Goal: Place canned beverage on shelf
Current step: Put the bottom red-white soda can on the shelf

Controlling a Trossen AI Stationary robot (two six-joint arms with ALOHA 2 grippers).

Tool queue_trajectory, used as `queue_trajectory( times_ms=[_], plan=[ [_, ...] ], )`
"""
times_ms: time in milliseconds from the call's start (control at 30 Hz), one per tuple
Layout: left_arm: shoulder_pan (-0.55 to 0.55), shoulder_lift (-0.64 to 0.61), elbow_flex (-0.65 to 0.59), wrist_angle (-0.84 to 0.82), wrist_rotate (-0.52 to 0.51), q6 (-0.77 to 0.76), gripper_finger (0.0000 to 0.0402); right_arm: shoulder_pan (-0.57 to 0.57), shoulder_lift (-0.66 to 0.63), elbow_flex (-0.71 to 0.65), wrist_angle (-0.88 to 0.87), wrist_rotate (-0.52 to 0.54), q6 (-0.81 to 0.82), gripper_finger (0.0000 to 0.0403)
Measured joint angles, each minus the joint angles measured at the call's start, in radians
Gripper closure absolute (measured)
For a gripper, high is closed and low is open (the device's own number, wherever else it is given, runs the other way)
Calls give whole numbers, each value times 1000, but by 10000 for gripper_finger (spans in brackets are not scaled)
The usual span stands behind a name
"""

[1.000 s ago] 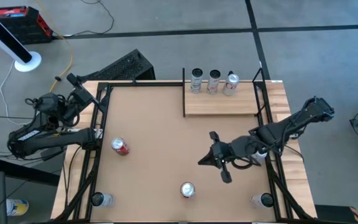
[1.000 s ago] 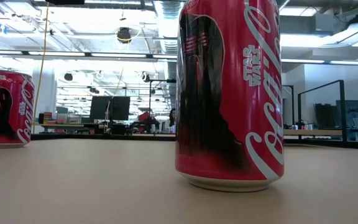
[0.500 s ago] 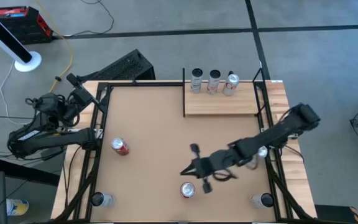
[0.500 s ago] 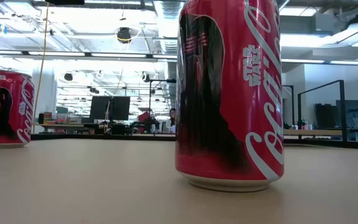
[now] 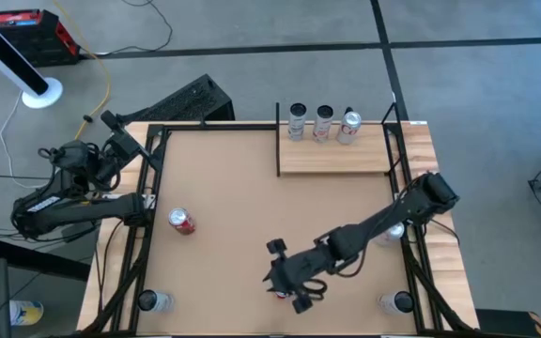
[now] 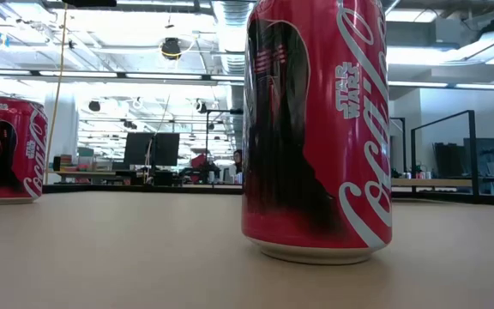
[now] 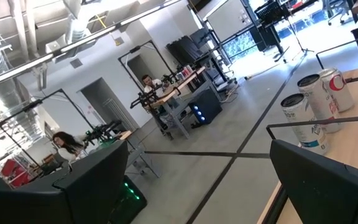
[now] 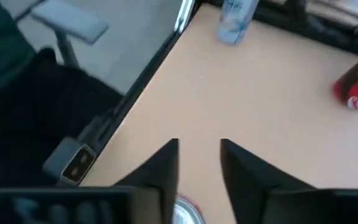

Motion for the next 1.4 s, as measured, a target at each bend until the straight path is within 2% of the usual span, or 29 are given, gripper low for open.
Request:
queue_trajectory(
  times_ms=[267,367,500,800,1133,1400],
  plan=[
    [0,0,0,-1,1,0,22,4,16,103,-253,6,64,125],
    [0,0,0,-1,1,-1,22,-5,17,135,-337,4,87,95],
    [0,0,0,-1,0,0,22,-3,16,143,-325,6,73,70],
    [0,0,0,-1,0,-1,22,11,16,142,-375,4,54,47],
    [0,0,0,-1,0,-1,22,15,16,73,-357,3,18,46],
    [0,0,0,-2,-1,-1,22,25,24,68,-349,1,-30,46]
  ],
)
